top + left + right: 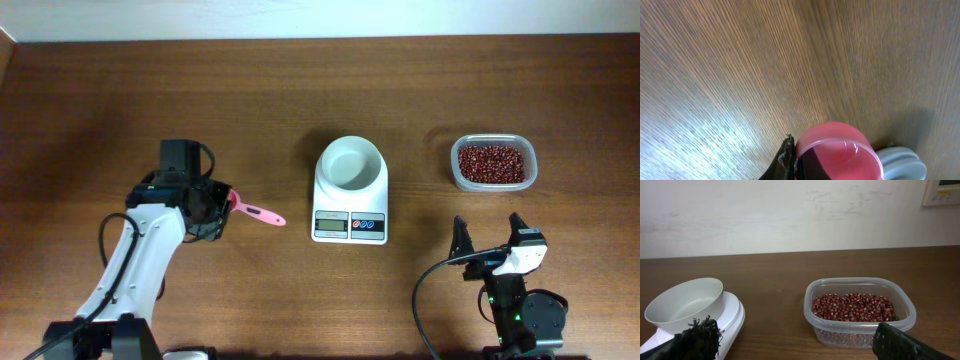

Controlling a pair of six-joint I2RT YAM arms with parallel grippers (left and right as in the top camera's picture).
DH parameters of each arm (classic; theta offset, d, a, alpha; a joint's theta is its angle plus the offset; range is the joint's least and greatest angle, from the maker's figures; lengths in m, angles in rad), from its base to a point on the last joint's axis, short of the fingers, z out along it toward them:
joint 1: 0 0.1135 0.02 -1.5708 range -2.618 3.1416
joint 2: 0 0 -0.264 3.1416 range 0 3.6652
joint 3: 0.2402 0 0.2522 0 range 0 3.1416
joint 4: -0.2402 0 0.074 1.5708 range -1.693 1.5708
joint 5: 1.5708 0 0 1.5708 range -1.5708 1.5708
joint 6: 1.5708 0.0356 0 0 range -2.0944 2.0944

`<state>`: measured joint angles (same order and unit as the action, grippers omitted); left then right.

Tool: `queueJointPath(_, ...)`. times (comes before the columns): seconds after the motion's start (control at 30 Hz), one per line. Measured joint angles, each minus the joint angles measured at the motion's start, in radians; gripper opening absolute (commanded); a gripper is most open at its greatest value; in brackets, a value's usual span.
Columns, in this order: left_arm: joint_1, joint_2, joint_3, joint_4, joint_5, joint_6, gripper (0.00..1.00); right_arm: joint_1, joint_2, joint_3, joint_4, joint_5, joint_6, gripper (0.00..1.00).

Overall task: Scoop and weigh 50g on scale
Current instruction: 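Close the left gripper on the scoop bowl and lift it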

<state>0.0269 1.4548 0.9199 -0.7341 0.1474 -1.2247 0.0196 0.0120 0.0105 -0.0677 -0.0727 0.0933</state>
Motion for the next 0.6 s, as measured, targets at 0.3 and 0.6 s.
queueJointPath(0.3,-0.023,0.000,0.000,-0.021,0.016,-0.052,0.00,0.000,0.000,0.000,0.000,0.000,0.000,0.99)
queueJointPath(0.6,-0.025,0.000,0.000,-0.043,0.025,-0.052,0.00,0.000,0.000,0.000,0.004,-0.035,0.410,0.99)
